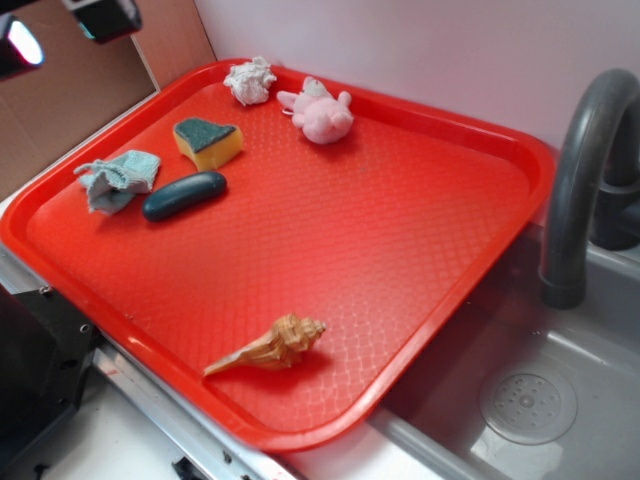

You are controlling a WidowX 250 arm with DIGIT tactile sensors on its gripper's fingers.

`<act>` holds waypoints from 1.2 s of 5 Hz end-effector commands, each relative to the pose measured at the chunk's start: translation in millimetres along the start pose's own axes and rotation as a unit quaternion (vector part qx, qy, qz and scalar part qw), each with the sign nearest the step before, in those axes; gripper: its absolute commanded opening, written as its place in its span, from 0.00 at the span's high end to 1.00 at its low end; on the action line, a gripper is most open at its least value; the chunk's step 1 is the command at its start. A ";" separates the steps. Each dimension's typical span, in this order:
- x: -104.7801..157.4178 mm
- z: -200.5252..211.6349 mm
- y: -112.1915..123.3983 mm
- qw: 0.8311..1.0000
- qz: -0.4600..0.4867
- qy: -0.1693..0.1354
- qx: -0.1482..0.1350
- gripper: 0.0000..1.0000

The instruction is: Grab the green sponge.

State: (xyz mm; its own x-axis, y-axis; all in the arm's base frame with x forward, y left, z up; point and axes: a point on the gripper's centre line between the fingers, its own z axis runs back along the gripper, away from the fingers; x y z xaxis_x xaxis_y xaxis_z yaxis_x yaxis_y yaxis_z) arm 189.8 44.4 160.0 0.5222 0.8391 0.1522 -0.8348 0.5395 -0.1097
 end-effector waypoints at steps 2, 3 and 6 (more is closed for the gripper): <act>57.4 -67.5 -3.1 0.976 0.214 -0.024 -0.015 0.00; 61.0 -91.0 -11.1 0.978 0.204 -0.041 0.014 0.00; 55.9 -132.0 -24.5 0.982 0.181 -0.049 0.035 0.00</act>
State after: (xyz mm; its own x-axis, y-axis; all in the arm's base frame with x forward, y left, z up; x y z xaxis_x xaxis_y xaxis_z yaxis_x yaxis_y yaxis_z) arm 260.9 80.3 29.5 0.1835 0.9642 0.1914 -0.9788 0.1973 -0.0556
